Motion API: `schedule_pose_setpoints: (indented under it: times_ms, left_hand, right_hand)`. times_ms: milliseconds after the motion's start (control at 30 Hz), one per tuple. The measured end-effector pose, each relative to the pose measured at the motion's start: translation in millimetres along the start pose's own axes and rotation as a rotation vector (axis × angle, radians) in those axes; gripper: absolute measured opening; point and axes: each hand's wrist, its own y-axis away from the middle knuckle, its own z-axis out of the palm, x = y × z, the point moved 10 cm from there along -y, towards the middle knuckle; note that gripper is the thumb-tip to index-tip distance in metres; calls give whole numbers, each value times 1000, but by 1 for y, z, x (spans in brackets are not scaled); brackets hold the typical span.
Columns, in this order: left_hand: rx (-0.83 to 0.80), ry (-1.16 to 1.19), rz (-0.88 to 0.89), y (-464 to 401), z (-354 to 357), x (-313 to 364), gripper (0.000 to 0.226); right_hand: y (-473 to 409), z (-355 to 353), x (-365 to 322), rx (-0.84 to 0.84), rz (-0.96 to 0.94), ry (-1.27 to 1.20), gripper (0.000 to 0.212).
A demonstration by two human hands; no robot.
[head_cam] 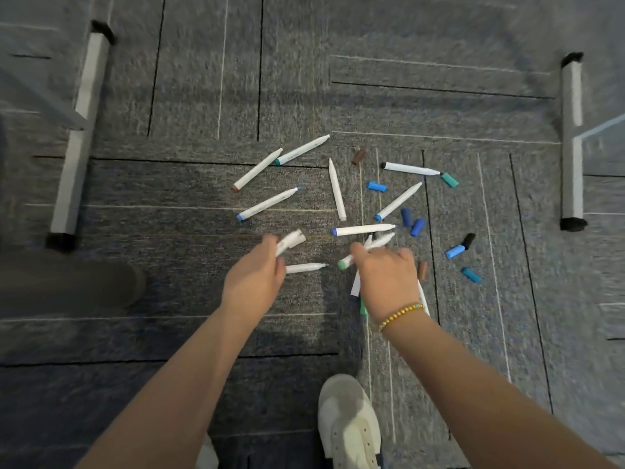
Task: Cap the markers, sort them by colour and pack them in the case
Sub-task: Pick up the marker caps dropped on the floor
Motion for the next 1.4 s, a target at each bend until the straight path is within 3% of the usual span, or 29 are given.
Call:
schedule_pose_setpoints:
  times_ms: [67, 200, 400, 467, 600, 733, 833, 1000, 1100, 1267, 1400]
  left_hand:
    - [82, -47, 129, -9, -12, 23, 33]
    - [-22, -133, 150, -18, 7, 29, 35]
    - [-38, -191, 148, -20, 15, 30, 27]
    - [8, -131, 169, -15, 13, 32, 23]
    - [155, 85, 104, -3, 0, 27, 10]
    - [262, 362, -2, -20, -27, 15, 13]
    - [282, 168, -66, -47, -53, 5, 24]
    - [102, -212, -90, -85, -56, -10, 39]
    - [43, -270, -104, -89, -50, -12, 32]
    - [-43, -227, -171, -83, -39, -14, 26]
    - [38, -167, -147, -64, -39, -8, 35]
  right_hand:
    - [0, 12, 16, -51, 115, -59, 35]
    - [4, 51, 17, -220, 193, -194, 52]
    - [10, 68, 30, -225, 337, -344, 41]
    - [9, 67, 38, -167, 413, -408, 37]
    - [5, 76, 50, -106, 531, -453, 52]
    - [-4, 86, 53, -177, 612, -454, 50]
    - [-8, 90, 50, -227, 631, -499, 47]
    - [-8, 79, 51, -86, 554, -554, 22]
    - [2, 73, 65, 23, 560, -637, 14]
    - [49, 84, 113, 64, 746, -722, 27]
    - [76, 98, 135, 78, 756, -647, 25]
